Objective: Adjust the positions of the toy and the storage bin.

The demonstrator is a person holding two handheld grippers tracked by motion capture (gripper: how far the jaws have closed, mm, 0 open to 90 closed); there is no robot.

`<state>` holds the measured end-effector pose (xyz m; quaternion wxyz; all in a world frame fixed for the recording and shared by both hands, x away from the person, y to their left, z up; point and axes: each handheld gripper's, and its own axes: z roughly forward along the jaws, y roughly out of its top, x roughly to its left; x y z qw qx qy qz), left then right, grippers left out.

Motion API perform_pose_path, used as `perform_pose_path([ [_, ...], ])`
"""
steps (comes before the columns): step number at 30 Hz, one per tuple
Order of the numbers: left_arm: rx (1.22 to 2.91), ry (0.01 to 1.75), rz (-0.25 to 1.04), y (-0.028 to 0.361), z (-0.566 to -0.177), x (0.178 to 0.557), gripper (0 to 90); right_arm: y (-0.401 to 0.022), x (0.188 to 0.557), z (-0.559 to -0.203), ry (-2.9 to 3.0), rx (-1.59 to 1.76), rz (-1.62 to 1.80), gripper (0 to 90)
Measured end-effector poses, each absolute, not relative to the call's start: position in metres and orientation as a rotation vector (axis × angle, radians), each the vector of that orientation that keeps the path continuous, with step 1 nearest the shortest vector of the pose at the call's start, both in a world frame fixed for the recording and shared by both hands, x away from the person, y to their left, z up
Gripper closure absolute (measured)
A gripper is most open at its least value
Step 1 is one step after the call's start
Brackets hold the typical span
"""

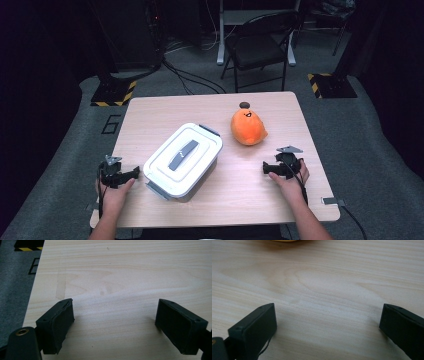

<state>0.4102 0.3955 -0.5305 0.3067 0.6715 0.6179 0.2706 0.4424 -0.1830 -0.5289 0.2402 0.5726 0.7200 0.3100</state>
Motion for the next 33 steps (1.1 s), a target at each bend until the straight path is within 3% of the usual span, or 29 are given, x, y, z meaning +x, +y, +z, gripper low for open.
perform_pose_path([
  [33, 1.77, 1.618, 0.719, 0.4, -0.53, 0.4087, 23.0, -0.1826, 0.443, -0.5286, 1.964, 1.574, 0.848, 1.1],
])
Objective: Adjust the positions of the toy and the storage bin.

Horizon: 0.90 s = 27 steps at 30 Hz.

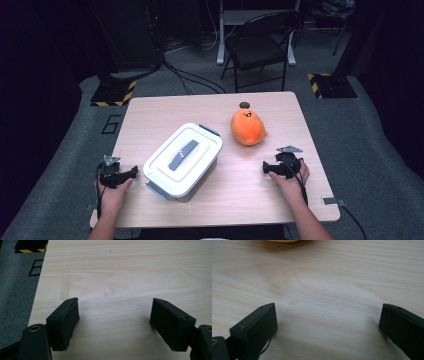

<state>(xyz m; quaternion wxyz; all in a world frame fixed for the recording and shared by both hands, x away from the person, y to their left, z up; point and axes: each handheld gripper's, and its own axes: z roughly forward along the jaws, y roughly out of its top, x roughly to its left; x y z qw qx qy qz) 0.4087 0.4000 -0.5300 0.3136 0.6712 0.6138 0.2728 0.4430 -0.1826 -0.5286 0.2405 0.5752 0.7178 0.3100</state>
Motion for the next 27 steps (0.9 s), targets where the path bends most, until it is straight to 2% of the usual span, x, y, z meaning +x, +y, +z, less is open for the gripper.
perform_pose_path([
  [4, 1.77, 1.618, 0.72, 0.4, -0.53, 0.409, 23.5, -0.184, 0.442, -0.528, 1.962, 1.56, 0.849, 6.2],
  [5, 1.769, 1.618, 0.722, 0.4, -0.53, 0.409, 23.5, -0.185, 0.442, -0.527, 1.949, 1.561, 0.858, 11.3],
  [6, 1.77, 1.618, 0.722, 0.4, -0.53, 0.409, 23.5, -0.185, 0.442, -0.527, 1.949, 1.561, 0.858, 11.3],
  [10, 1.77, 1.616, 0.718, 0.401, -0.53, 0.409, 25.6, -0.186, 0.44, -0.527, 1.931, 1.551, 0.876, 22.2],
  [11, 1.772, 1.615, 0.718, 0.401, -0.53, 0.408, 25.6, -0.186, 0.44, -0.527, 1.931, 1.551, 0.876, 22.2],
  [12, 1.773, 1.612, 0.717, 0.401, -0.529, 0.408, 28.0, -0.187, 0.44, -0.525, 1.935, 1.545, 0.877, 27.2],
  [13, 1.77, 1.608, 0.721, 0.401, -0.53, 0.408, 28.0, -0.187, 0.44, -0.525, 1.935, 1.545, 0.877, 27.2],
  [15, 1.771, 1.605, 0.718, 0.401, -0.529, 0.408, 34.6, -0.187, 0.439, -0.524, 1.941, 1.548, 0.873, 31.6],
  [24, 1.81, 1.587, 0.666, 0.396, -0.521, 0.406, 45.3, -0.188, 0.438, -0.523, 1.935, 1.553, 0.866, 34.3],
  [27, 1.816, 1.58, 0.665, 0.394, -0.518, 0.405, 45.7, -0.188, 0.438, -0.523, 1.936, 1.556, 0.867, 34.6],
])
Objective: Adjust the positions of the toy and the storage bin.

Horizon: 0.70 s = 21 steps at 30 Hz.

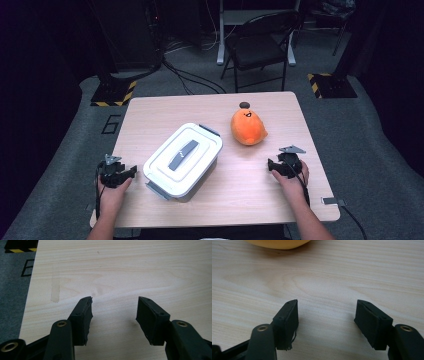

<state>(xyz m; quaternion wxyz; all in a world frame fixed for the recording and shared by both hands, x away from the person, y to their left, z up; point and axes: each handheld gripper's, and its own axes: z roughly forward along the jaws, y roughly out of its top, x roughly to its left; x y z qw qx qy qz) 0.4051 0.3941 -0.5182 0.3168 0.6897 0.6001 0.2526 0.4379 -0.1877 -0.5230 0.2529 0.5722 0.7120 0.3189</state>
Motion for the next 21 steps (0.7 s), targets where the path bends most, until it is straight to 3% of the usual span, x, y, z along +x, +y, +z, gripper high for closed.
perform_pose_path([
  [21, 1.806, 1.511, 0.645, 0.388, -0.493, 0.395, 49.6, -0.188, 0.436, -0.519, 1.938, 1.561, 0.868, 36.3],
])
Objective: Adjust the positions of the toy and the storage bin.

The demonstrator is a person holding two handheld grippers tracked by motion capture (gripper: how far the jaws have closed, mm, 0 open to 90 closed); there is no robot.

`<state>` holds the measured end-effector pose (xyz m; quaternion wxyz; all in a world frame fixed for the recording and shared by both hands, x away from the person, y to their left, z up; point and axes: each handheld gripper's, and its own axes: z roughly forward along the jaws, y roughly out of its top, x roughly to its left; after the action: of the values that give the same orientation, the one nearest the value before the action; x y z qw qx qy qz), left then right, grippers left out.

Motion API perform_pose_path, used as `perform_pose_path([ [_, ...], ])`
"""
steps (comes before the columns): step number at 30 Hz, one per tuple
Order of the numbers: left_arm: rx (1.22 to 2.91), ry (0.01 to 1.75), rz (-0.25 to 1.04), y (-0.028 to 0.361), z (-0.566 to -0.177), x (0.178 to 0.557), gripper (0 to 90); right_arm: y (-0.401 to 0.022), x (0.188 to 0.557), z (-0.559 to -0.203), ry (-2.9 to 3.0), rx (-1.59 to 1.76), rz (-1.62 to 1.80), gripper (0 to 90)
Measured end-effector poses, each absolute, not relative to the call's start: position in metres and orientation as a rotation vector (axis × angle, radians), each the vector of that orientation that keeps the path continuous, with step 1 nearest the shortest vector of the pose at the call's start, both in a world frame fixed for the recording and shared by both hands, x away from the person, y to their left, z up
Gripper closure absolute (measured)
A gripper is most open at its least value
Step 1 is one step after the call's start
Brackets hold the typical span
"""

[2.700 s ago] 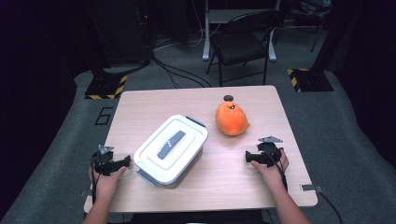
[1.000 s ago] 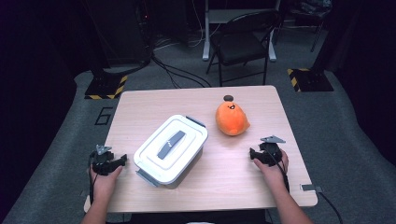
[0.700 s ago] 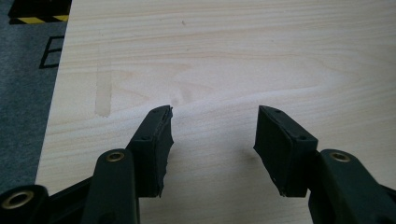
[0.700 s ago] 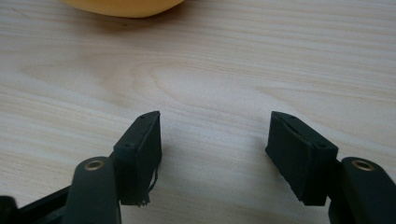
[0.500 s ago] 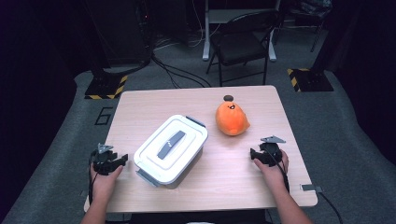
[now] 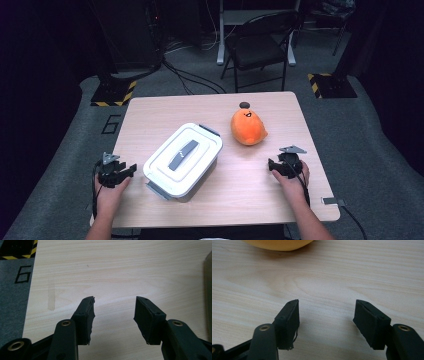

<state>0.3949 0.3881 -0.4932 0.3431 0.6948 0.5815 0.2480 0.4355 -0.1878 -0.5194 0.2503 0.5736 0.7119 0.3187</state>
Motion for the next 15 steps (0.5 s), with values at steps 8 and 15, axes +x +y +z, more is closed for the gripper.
perform_pose_path([
  [8, 1.824, 1.454, 0.622, 0.383, -0.482, 0.39, 50.0, -0.185, 0.435, -0.518, 1.94, 1.549, 0.866, 37.5],
  [15, 1.834, 1.426, 0.596, 0.382, -0.472, 0.387, 53.2, -0.18, 0.433, -0.514, 1.956, 1.516, 0.874, 40.8],
])
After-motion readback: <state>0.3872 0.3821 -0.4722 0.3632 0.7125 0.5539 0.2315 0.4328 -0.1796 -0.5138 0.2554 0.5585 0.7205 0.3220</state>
